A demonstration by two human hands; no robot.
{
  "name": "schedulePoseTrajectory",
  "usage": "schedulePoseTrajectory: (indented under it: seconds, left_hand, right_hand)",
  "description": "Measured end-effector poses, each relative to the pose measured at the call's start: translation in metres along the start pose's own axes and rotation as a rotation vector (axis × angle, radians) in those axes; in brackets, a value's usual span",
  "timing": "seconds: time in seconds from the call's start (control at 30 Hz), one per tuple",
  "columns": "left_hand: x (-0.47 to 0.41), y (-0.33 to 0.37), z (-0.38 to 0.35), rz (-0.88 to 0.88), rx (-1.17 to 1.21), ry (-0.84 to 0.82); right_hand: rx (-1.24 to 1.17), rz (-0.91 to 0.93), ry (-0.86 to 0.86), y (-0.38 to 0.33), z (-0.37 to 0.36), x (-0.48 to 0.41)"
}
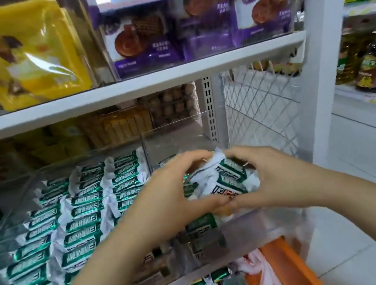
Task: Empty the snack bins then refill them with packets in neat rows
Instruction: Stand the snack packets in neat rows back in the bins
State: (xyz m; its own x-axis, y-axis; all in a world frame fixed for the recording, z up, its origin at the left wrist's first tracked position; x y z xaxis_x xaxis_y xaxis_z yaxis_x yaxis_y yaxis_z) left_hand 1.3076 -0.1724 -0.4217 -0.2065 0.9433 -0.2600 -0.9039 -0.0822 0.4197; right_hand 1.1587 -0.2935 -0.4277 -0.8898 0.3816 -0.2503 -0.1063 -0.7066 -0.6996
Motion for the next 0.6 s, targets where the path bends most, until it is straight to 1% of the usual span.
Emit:
schedulePoseTrajectory:
  seconds: [0.07,0.13,0.2,0.23,0.37,0.47,0.53,0.6]
  left_hand:
    - [-0.009,-0.023,0.005,0.060,-0.061,0.055]
    - [-0.020,-0.046,0.005,0.146,-0.090,0.121]
    - [-0.027,-0.062,0.000,0.223,-0.081,0.178]
    - [-0.028,-0.067,-0.004,0.244,-0.053,0.214]
    - [-0.026,-0.076,-0.016,0.246,0.137,0.367]
    - [-0.026,-0.080,-0.019,0.242,0.196,0.424]
    - [-0.026,-0.082,-0.020,0.244,0.203,0.425]
    - [-0.026,-0.083,-0.021,0.251,0.228,0.426]
  right_hand:
    - [0.100,-0.010,0.030,0.016,0.005,-0.028]
    - [0.234,-0.029,0.104,0.040,0.009,-0.065]
    - [0.413,-0.066,0.153,0.069,0.008,-0.102]
    - [0.494,-0.079,0.152,0.084,0.006,-0.118]
    - [0.700,-0.113,0.105,0.127,-0.005,-0.156]
    - [0.835,-0.099,0.070,0.136,-0.010,-0.162]
    - [0.855,-0.104,0.000,0.137,-0.012,-0.164]
    - [0.814,-0.159,-0.133,0.133,-0.009,-0.168]
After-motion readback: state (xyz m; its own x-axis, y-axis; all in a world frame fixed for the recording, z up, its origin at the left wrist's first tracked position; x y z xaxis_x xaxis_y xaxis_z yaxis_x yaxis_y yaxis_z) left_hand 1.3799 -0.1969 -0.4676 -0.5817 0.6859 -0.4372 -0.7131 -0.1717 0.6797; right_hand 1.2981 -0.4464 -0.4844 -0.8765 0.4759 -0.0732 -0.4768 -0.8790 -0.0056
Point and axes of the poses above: each hand's wrist, its own x-axis away from the middle knuckle, its own z-axis out of the back of the hand, y = z × x, the point moved 1 cm from there along -x, towards the middle knuckle, and after that the axes turned 8 degrees about -x, right-handed, at the moved point
